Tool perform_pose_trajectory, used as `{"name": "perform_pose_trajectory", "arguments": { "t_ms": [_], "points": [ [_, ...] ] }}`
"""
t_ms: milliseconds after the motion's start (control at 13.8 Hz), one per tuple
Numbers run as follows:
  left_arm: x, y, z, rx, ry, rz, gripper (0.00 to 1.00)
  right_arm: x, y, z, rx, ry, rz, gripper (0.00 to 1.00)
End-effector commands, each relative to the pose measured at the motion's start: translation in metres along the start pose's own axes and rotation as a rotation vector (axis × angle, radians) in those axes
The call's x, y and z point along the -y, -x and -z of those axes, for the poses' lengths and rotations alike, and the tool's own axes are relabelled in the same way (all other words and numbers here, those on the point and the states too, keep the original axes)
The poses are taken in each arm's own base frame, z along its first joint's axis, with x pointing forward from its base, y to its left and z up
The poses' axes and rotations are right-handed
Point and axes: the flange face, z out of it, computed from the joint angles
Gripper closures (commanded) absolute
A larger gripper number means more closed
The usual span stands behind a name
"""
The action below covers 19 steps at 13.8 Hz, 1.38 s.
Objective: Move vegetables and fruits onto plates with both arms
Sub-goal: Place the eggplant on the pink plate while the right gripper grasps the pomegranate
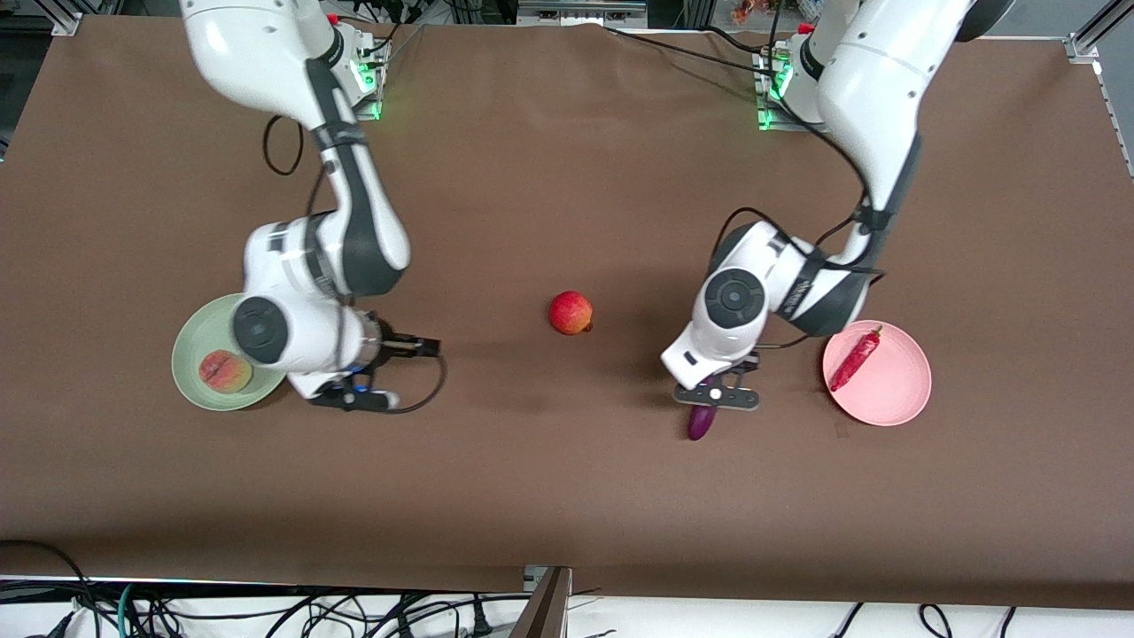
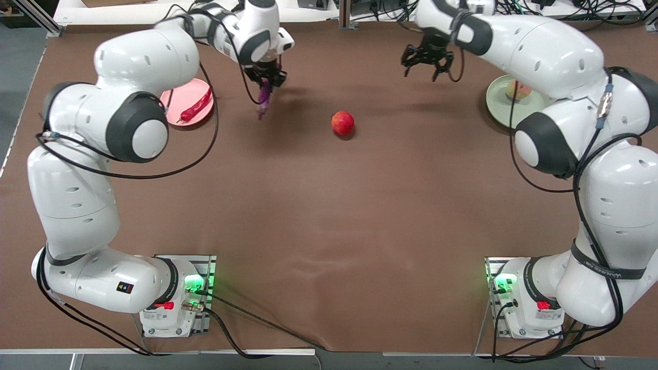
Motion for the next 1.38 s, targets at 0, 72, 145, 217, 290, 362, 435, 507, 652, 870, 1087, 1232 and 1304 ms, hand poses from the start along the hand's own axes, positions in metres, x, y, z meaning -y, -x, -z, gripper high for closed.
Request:
{"name": "perform_pose_trajectory", "arguments": {
  "t_ms": [0, 72, 145, 217, 290, 362, 435, 507, 652, 870, 1087, 1232, 1304],
  "points": [
    [0.076, 0.007, 0.026, 0.069, -0.038, -0.163, 0.94, 0.059, 0.029, -0.012, -0.071, -0.022, -0.059, 0.00],
    [0.119, 0.006, 0.025, 0.088, -0.028, -0.229, 0.94, 0.084, 0.040, -0.021, -0.108, -0.032, -0.070, 0.00],
    [0.152, 0.008, 0.023, 0.101, -0.017, -0.287, 0.94, 0.107, 0.054, -0.031, -0.134, -0.044, -0.084, 0.00],
    [0.183, 0.010, 0.015, 0.117, -0.004, -0.314, 0.94, 0.121, 0.062, -0.040, -0.156, -0.051, -0.092, 0.00],
    [0.214, 0.013, 0.005, 0.131, 0.010, -0.321, 0.94, 0.136, 0.072, -0.052, -0.173, -0.053, -0.080, 0.00],
    [0.236, 0.016, -0.004, 0.141, 0.023, -0.345, 0.94, 0.146, 0.080, -0.063, -0.181, -0.052, -0.073, 0.00],
    [0.246, 0.017, -0.012, 0.146, 0.033, -0.380, 0.94, 0.152, 0.084, -0.072, -0.188, -0.048, -0.071, 0.00],
    [0.256, 0.019, -0.015, 0.149, 0.038, -0.395, 0.94, 0.157, 0.088, -0.078, -0.190, -0.046, -0.062, 0.00],
    [0.275, 0.023, -0.023, 0.159, 0.044, -0.401, 0.94, 0.163, 0.094, -0.082, -0.191, -0.045, -0.051, 0.00],
    [0.294, 0.028, -0.052, 0.203, 0.033, -0.428, 0.84, 0.181, 0.110, -0.092, -0.183, -0.078, -0.040, 0.00],
    [0.301, 0.030, -0.059, 0.220, 0.017, -0.436, 0.74, 0.187, 0.115, -0.108, -0.182, -0.080, -0.069, 0.00],
    [0.300, 0.028, -0.063, 0.214, 0.017, -0.437, 0.40, 0.186, 0.114, -0.120, -0.194, -0.077, -0.068, 0.00],
    [0.300, 0.028, -0.063, 0.209, 0.017, -0.435, 0.00, 0.185, 0.112, -0.124, -0.197, -0.073, -0.068, 0.00]
  ]
}}
